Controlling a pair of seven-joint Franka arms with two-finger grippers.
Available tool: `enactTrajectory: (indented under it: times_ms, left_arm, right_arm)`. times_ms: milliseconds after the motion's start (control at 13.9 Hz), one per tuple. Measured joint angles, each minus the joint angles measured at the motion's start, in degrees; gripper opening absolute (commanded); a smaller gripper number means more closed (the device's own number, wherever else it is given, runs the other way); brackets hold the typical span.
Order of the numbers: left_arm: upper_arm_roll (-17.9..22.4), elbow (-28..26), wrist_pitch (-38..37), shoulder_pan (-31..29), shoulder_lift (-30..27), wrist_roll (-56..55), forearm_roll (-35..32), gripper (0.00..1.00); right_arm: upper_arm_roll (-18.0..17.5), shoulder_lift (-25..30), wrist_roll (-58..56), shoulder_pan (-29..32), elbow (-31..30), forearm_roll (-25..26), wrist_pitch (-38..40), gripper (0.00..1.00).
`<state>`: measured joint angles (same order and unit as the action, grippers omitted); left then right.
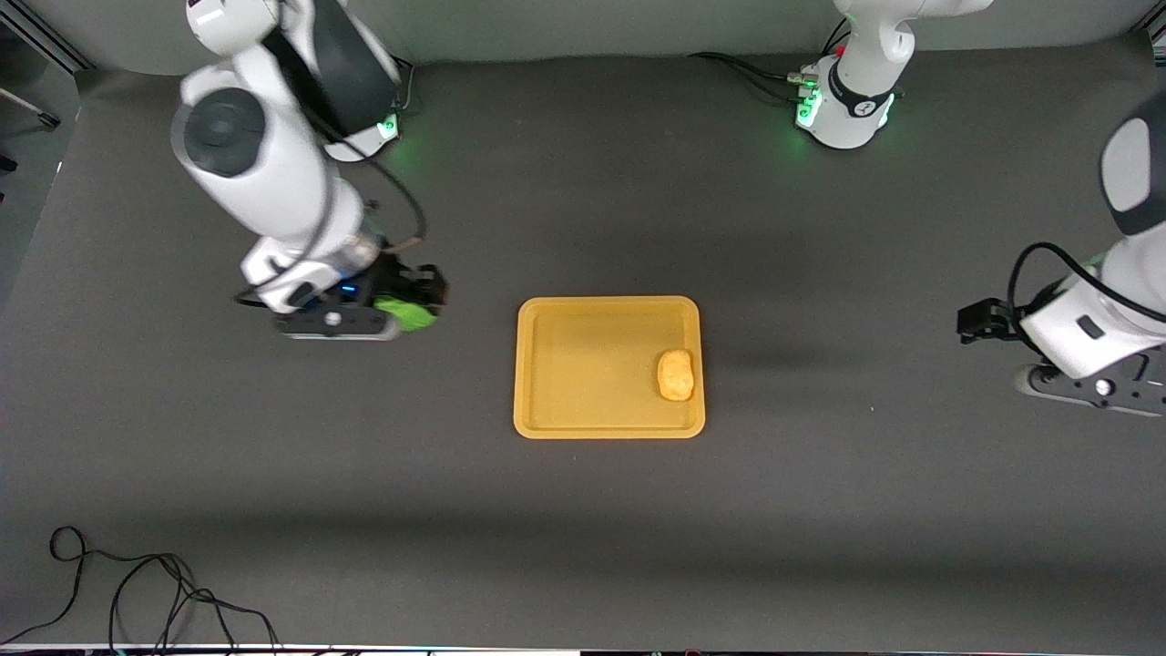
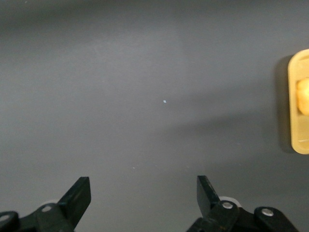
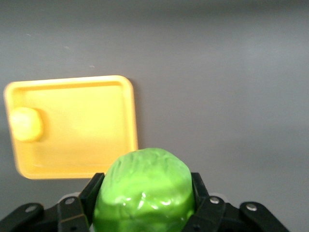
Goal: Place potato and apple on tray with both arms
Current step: 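Carry the green apple with the right gripper over the tray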
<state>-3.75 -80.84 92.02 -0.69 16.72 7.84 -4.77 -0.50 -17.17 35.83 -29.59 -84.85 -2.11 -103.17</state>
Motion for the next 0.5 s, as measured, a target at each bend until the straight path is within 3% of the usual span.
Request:
enactTrajectory:
  times_ms: [216, 503]
  left_arm:
    - [-0.07, -1.36, 1.10, -2.08, 0.46, 0.29, 0.60, 0.99]
    - [-0.76, -1.40, 1.10, -2.24, 0.44, 0.30, 0.84, 0.99]
  right_arm:
    - [-0.02, -10.31, 13.07, -7.78, 11.69, 1.21, 2.01, 0.60]
    - [0.04, -21.10, 25.42, -16.71, 21.25, 3.11, 2.01, 0.60]
